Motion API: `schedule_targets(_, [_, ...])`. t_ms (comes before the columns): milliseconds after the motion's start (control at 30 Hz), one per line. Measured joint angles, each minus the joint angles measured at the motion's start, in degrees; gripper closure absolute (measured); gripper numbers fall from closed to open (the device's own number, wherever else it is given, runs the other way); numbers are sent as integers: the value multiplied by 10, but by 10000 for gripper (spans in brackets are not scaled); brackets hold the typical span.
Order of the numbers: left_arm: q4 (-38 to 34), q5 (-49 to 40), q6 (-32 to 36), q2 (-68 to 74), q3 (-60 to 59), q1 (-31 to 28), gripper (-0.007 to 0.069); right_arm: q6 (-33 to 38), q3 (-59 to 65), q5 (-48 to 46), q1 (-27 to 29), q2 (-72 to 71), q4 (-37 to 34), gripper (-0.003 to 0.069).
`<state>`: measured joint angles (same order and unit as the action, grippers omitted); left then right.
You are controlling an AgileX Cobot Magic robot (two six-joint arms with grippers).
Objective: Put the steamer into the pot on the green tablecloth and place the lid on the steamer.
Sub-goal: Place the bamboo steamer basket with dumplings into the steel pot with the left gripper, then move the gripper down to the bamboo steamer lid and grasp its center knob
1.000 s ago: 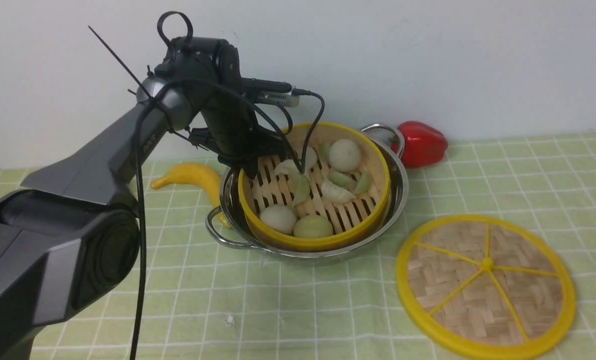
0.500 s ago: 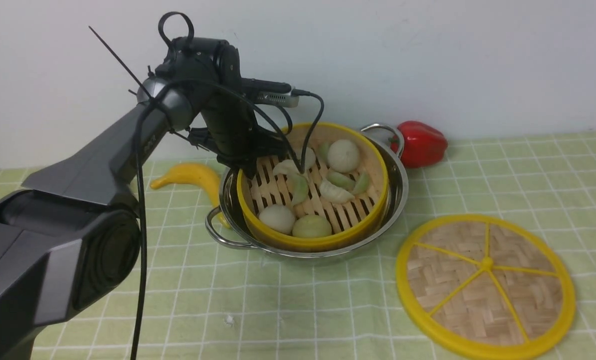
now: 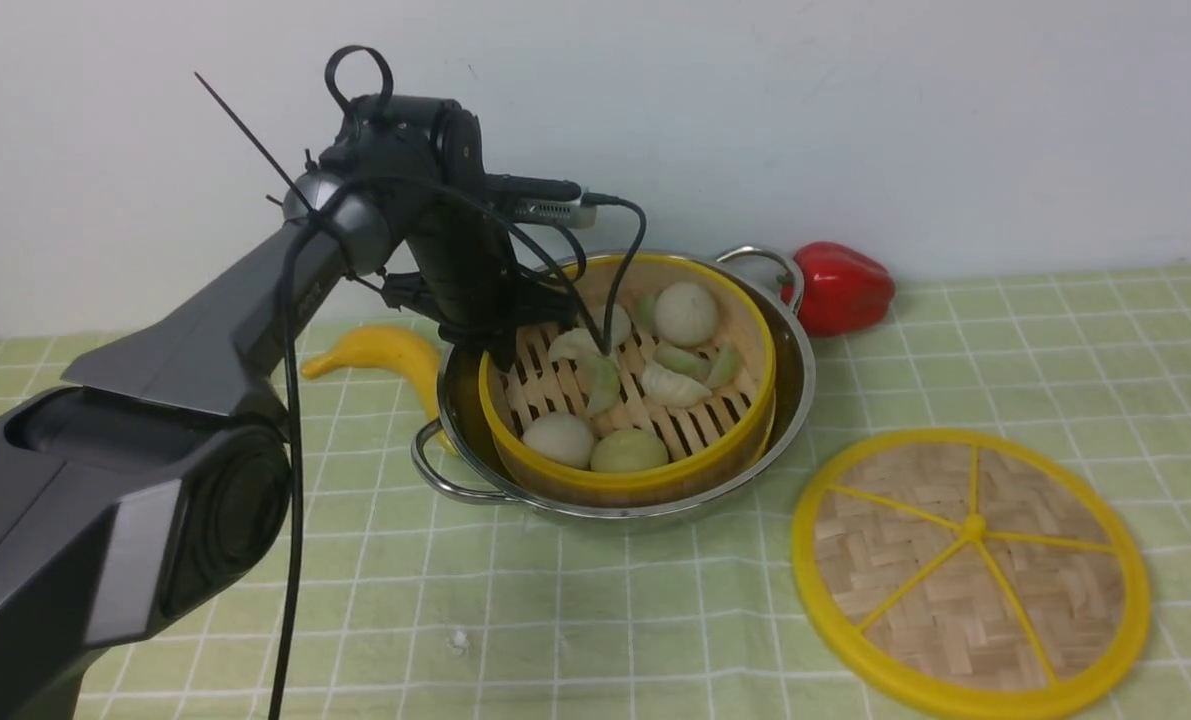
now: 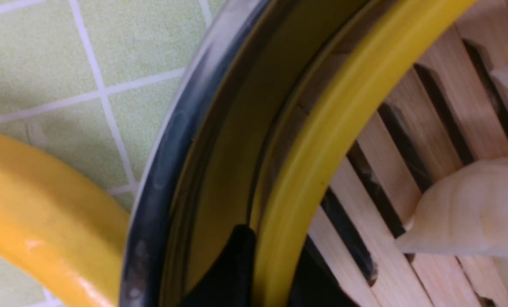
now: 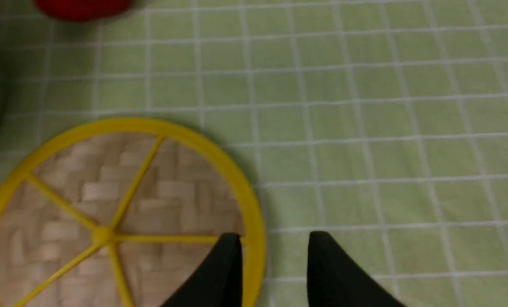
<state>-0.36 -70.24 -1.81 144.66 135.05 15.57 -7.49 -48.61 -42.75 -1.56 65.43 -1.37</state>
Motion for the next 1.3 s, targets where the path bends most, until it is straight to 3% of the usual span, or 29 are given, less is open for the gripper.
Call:
schedule_targets(100, [0,0,9,0,0,0,552,114,0,-45,0,0,-128,419])
schedule_targets(233, [-1,0,14,-5,0,0,446,188,0,-84,0,0,-217,419])
schedule_targets(533, [38,-1,18,-68,0,0,156,197,0,-107,-2,0,-244,419])
schedule_targets(800, [14,-2,18,-151,0,0,95,158,-59,-131,-85,70,-207,419])
schedule_targets(967, [-33,-2,18,-251,-25,7,189,64,-148,-167,-128,172,-102,419])
schedule_targets(1167, [-37,-1,44,-424,-149,25,505,36,-210,-183,-132,280,-61,419])
schedule_targets(1300, [-12,-1,55,-558,-291,25,643,35,-218,-170,-132,326,-58,419])
